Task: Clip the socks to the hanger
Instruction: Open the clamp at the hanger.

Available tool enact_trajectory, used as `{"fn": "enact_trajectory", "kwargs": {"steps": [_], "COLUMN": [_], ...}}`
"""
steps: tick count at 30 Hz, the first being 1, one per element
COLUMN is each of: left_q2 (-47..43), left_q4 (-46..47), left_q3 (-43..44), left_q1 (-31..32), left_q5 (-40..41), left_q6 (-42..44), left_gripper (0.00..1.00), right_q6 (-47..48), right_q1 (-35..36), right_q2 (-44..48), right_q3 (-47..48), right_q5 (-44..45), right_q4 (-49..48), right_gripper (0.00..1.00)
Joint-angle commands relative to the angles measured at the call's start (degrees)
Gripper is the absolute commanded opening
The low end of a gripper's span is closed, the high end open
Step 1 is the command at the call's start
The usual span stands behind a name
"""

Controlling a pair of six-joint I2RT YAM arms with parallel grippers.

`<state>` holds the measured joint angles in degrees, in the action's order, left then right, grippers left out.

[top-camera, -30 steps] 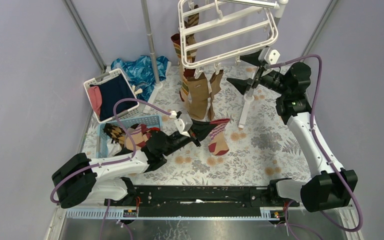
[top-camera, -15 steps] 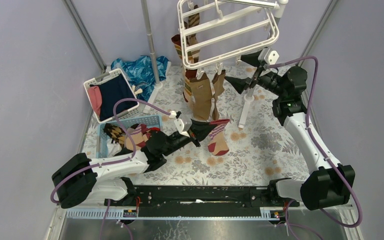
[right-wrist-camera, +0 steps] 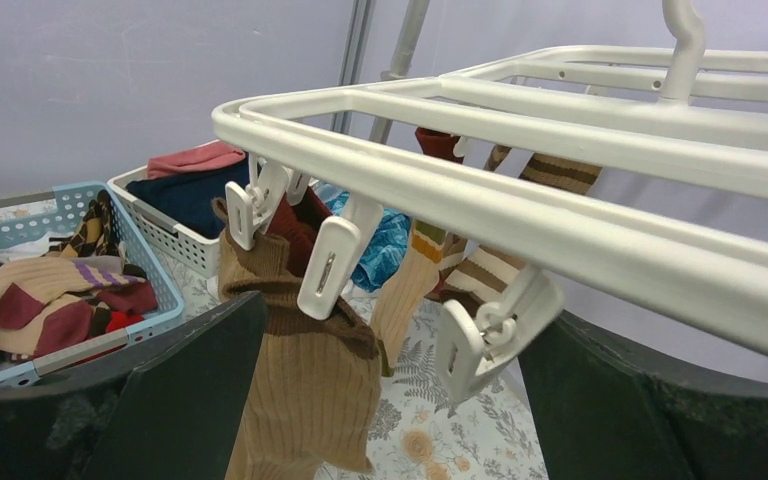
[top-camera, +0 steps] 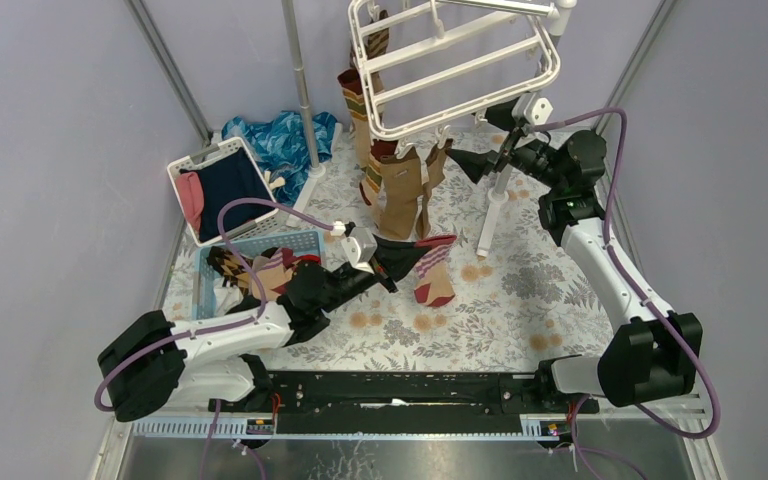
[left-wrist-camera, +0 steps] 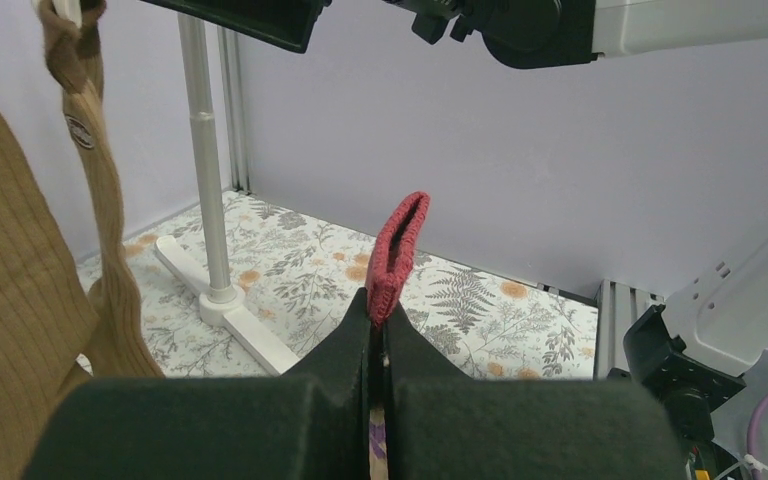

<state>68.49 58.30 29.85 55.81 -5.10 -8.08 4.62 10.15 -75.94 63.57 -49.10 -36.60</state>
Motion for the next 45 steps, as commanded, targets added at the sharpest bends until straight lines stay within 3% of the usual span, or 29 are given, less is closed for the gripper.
{"fn": "enact_trajectory", "kwargs": {"steps": [1, 45], "left_q2": [-0.8, -0.3], "left_q4": [2.2, 1.6], "left_q3": [-0.7, 0.2], "left_q1": [-0.4, -0.4], "left_q5": [1.0, -0.6], "left_q6": [0.7, -1.1], "left_gripper": [0.0, 0.0], "right_q6": [-0.4, 0.9], "right_q1": [0.7, -2.4], "right_q2": [0.6, 5.6], "right_q3": [2.3, -0.5], "right_q5": [-1.6, -2.9], "right_q4": [-5.0, -6.9], "right_gripper": [1.0, 1.0]}}
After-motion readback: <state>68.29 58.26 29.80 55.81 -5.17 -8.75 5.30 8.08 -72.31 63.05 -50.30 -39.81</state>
